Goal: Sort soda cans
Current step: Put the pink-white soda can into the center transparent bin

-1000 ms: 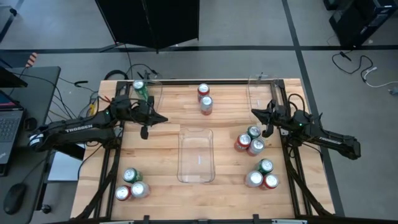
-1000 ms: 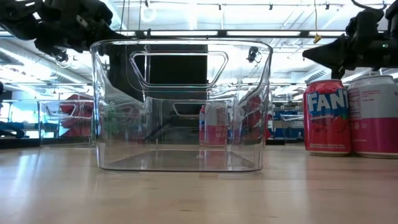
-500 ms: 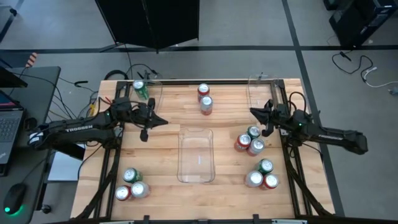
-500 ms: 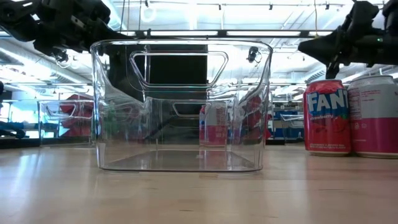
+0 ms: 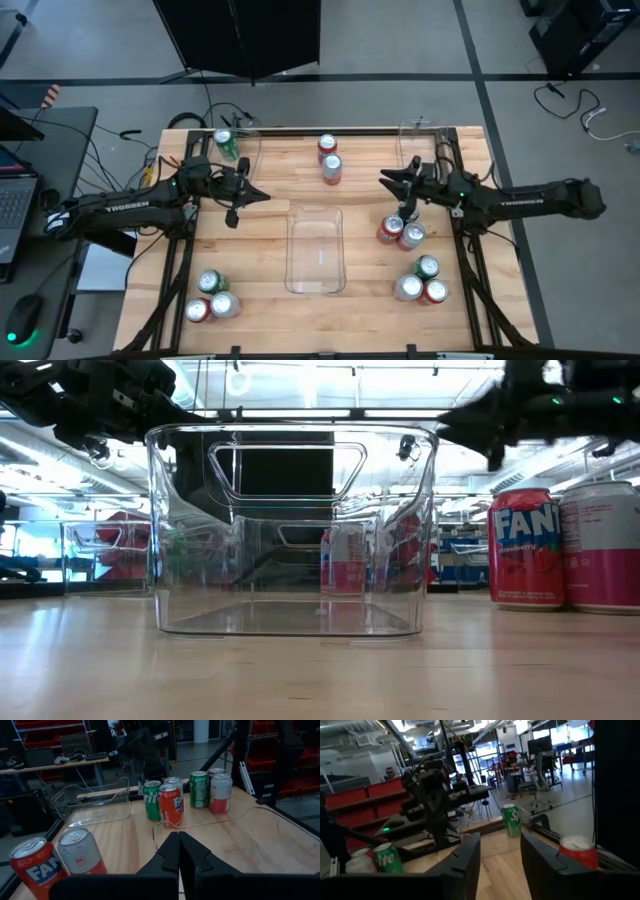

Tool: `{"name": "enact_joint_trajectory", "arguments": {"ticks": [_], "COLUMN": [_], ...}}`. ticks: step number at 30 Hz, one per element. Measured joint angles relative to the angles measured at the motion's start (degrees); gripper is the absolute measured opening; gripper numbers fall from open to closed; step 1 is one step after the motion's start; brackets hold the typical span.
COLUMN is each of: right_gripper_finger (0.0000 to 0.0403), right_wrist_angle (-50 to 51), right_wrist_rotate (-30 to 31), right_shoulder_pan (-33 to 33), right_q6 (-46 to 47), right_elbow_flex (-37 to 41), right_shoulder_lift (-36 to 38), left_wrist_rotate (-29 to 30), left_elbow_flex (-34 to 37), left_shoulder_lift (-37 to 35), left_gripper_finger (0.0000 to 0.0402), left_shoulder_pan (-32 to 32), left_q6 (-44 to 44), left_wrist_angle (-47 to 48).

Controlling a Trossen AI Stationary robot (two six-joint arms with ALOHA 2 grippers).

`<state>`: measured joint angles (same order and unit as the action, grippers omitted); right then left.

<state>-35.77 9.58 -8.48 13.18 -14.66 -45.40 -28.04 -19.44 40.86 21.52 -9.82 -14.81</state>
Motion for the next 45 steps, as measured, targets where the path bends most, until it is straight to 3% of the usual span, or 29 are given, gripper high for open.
{"name": "enact_joint_trajectory", "arguments": {"ticks": [7,17,22,30,45], "right_gripper_finger": [0.0185,0.0306,0.0345,0.0357,0.0346], "right_wrist_angle": [0.91,15.76,17.88,18.9,20.37], "right_wrist_rotate": [0.23,10.94,11.96,15.21,14.35], "right_shoulder_pan": [1.08,1.01,-0.72,-3.86,-6.56], "right_q6": [0.32,0.33,1.76,2.24,3.33], "right_elbow_flex": [-11.55,-28.62,-33.58,-36.81,-36.79], "right_shoulder_lift": [-15.19,-34.47,-41.52,-48.96,-53.18], "left_wrist_rotate": [-0.01,2.59,2.85,2.85,2.9], "left_elbow_flex": [0.0,0.0,0.02,0.02,0.02], "left_shoulder_lift": [0.0,0.0,0.0,0.0,0.0], "left_gripper_finger": [0.0002,0.0002,0.0002,0.0002,0.0002], "left_shoulder_pan": [0.0,0.0,0.0,0.0,-0.03], "left_q6": [0.76,-0.56,-0.59,-0.29,0.83], "left_wrist_angle": [0.04,2.99,3.91,4.09,3.86]}}
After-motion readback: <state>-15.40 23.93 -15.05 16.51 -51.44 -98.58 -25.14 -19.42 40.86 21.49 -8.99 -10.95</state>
